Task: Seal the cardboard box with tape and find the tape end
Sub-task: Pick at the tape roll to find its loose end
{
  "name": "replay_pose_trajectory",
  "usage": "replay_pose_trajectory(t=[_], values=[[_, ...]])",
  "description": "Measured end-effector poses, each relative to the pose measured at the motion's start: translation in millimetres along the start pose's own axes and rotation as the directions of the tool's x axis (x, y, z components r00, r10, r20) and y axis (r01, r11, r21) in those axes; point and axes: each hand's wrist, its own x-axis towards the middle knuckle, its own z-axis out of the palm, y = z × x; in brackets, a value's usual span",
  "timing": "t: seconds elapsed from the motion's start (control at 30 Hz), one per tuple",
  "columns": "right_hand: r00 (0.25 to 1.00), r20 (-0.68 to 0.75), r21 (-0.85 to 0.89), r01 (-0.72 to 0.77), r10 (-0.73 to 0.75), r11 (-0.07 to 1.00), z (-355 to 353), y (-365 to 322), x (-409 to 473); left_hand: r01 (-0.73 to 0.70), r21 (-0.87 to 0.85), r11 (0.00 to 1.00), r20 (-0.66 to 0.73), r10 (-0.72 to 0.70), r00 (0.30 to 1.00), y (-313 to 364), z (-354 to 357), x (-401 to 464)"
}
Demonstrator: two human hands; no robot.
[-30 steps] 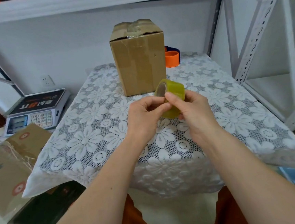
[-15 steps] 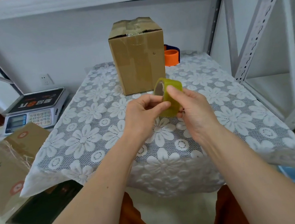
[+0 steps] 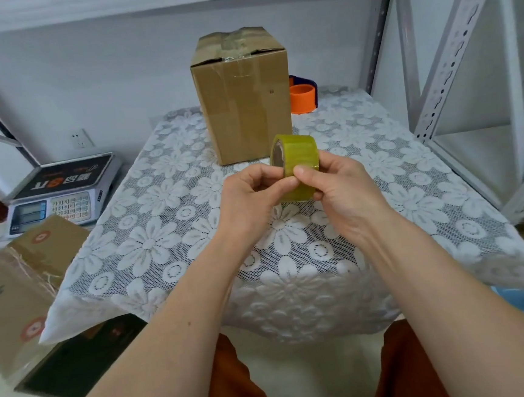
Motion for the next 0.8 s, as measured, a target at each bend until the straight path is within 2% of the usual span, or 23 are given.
replay_pose_trajectory(t=[0.1,0.23,0.57,0.7,0.8], values=[[1.0,-0.002,0.019,-0.018,0.018,1.0,3.2,0.9,-0.6,-0.003,-0.021,1.0,-0.001,0.003,1.0,-0.1,-2.6,0.9],[0.994,-0.104,0.017,0.013,-0.011,1.0,8.0,2.9,-2.9,-0.012,0.04,0.999,0.018,0.011,1.0,-2.2,-0.5,-1.6],[1.0,-0.024,-0.022,-0.003,0.003,1.0,2.1,1.9,2.0,0.011,-0.018,1.0,-0.003,-0.011,1.0,-0.4,0.2,-1.3],[0.999,-0.047,-0.028,0.001,-0.002,1.0,5.2,1.8,-0.9,0.004,0.003,1.0,-0.004,-0.004,1.0,-0.6,0.2,-1.0],[0.993,-0.116,-0.033,0.014,-0.018,0.999,6.5,6.1,0.0,0.006,0.045,0.999,0.009,-0.006,1.0,-1.5,2.4,-3.0]])
